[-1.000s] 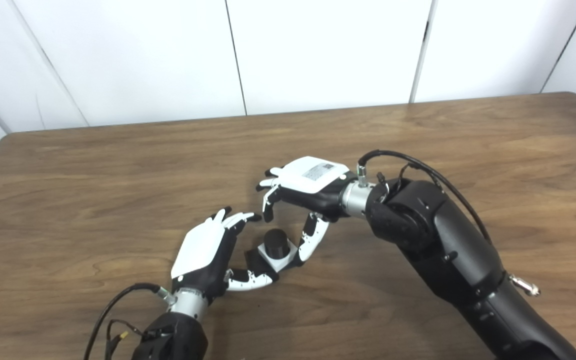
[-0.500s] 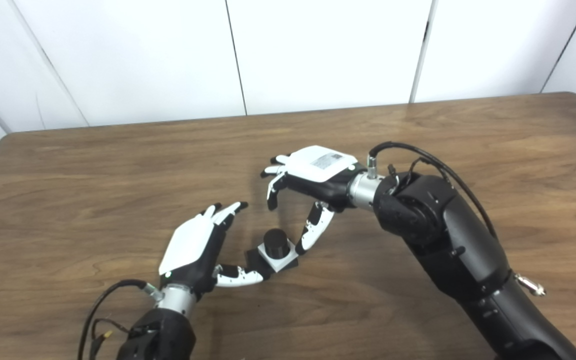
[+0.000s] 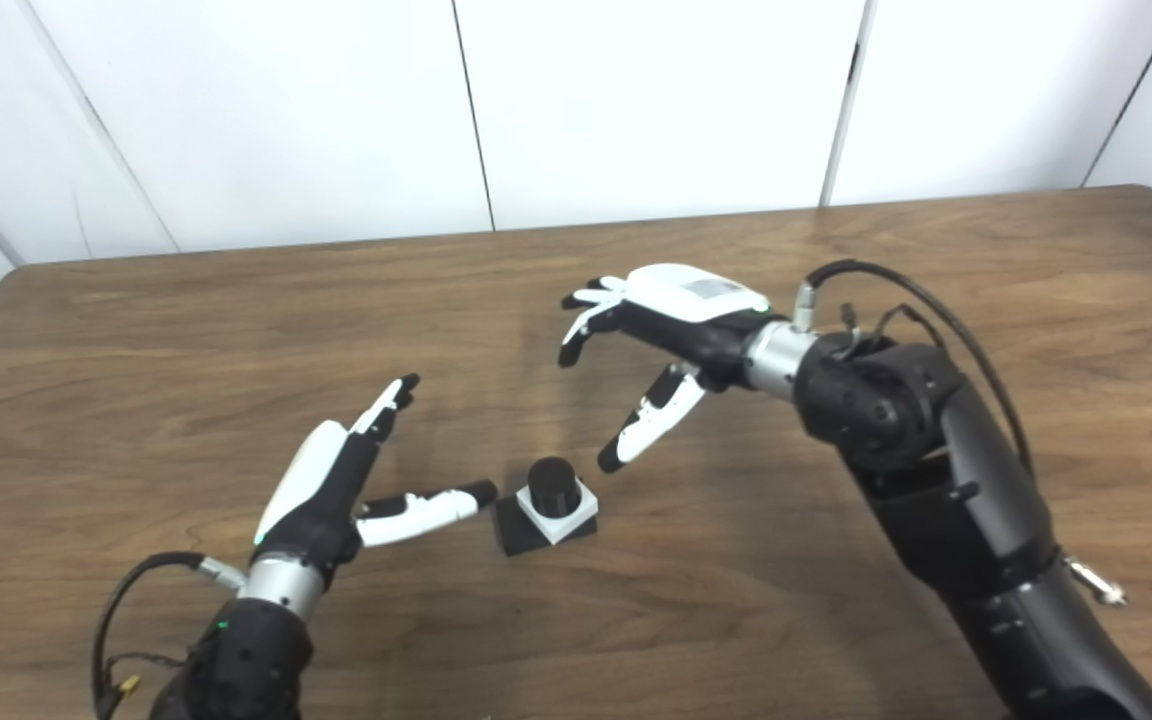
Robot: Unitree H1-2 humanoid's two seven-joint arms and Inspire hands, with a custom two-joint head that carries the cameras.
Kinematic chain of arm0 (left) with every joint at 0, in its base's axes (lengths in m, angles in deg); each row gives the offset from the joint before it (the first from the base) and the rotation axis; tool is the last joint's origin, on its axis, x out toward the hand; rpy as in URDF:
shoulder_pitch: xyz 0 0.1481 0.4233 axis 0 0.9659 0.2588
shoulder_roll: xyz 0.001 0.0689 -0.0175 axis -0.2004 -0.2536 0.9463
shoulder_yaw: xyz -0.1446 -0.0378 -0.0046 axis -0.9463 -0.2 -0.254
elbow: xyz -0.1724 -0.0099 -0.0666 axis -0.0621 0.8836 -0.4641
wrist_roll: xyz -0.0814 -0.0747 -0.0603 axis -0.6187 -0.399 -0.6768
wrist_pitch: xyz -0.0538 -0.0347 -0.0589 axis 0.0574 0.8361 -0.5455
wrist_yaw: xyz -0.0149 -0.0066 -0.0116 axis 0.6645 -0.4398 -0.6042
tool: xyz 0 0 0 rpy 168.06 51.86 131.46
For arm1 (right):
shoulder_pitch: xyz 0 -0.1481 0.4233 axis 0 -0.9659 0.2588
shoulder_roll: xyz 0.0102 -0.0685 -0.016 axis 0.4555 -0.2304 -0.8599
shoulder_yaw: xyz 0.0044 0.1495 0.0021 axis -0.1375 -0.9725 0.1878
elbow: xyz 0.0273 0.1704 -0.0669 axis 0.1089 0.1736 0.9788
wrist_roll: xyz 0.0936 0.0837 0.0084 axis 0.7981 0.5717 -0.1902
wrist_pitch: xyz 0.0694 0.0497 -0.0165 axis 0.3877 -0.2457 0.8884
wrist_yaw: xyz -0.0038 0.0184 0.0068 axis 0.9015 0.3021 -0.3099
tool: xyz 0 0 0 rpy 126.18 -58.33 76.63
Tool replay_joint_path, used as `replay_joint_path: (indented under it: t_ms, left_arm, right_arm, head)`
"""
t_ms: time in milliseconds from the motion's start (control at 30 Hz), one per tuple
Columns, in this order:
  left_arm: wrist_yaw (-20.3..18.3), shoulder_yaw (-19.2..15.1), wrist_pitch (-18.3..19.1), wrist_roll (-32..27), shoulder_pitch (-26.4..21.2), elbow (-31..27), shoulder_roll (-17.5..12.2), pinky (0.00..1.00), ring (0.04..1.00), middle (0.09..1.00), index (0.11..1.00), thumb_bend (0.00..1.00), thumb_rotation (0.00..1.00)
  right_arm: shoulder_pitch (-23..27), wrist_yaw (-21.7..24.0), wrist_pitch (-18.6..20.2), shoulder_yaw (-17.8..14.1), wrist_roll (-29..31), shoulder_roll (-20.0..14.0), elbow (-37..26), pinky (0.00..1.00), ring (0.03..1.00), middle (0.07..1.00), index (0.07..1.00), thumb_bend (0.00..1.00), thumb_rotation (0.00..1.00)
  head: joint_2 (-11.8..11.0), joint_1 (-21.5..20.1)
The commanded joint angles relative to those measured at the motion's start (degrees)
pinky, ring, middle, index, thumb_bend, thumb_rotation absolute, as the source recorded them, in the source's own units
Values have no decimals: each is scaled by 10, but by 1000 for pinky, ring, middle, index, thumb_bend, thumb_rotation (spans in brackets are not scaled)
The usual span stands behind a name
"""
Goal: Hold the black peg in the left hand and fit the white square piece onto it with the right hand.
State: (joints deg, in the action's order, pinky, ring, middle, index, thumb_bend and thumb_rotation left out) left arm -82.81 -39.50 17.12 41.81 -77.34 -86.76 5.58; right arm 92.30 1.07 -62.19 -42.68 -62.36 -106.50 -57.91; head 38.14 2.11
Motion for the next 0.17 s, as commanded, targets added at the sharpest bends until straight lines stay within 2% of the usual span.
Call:
replay_joint_path:
  t_ms: [0, 67, 133]
  left_arm:
    - [18, -16, -2, -33, -18, -26, -1, 922, 1000, 1000, 1000, 920, 606]
    - [39, -30, -5, -65, -17, -27, -4, 842, 958, 992, 1000, 905, 670]
    - [58, -45, -15, -110, -15, -27, -7, 853, 956, 997, 1000, 865, 729]
  right_arm:
    - [12, -22, 16, -24, 37, 0, -3, 869, 1000, 938, 768, 938, 462]
    - [4, -31, 29, -37, 58, 2, 1, 885, 1000, 939, 796, 907, 535]
    - [-6, -40, 46, -49, 78, 5, 5, 900, 993, 949, 830, 870, 600]
  head:
    - [0, 0]
    - [-1, -2]
    - [-1, -3]
